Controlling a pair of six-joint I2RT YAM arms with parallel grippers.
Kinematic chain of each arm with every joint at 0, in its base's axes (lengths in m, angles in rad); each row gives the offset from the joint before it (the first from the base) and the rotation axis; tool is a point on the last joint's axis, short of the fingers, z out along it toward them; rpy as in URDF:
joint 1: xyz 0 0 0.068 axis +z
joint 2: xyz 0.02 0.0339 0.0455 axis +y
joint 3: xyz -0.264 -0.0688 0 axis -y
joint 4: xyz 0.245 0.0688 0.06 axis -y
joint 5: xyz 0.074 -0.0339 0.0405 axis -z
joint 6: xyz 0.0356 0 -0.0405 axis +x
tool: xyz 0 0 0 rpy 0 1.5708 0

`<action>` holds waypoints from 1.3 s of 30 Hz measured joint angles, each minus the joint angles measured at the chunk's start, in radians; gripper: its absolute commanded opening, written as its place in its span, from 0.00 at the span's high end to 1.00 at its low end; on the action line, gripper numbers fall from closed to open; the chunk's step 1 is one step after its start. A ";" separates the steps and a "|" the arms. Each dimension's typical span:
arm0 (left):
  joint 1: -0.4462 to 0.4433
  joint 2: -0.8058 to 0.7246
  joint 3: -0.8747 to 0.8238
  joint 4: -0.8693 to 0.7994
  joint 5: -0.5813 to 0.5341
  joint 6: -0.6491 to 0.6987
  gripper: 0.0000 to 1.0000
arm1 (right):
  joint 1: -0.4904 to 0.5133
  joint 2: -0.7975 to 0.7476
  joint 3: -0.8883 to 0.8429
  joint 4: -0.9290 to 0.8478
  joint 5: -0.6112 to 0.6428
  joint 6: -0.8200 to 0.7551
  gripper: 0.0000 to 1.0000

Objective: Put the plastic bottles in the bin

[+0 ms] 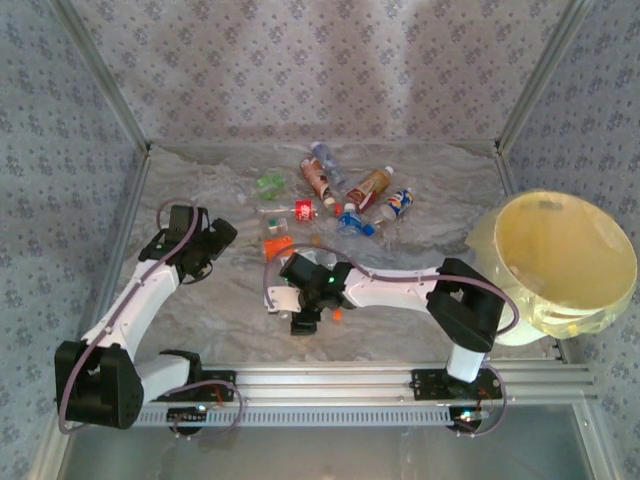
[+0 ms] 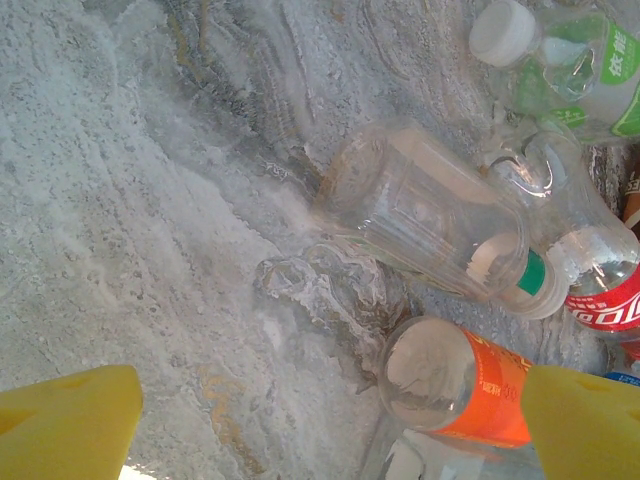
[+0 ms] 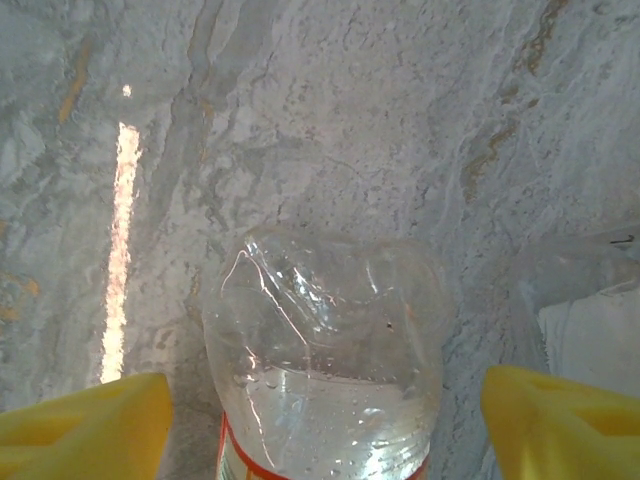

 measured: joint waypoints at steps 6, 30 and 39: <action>0.000 0.003 0.000 0.000 0.000 0.000 0.02 | 0.000 0.036 0.005 -0.035 0.050 -0.018 0.25; 0.000 0.051 0.044 0.052 0.140 0.117 0.02 | -0.051 -0.029 0.042 -0.085 0.016 0.074 0.54; -0.032 0.060 0.099 0.176 0.343 0.169 0.02 | -0.223 -0.253 0.027 -0.049 -0.098 0.221 0.55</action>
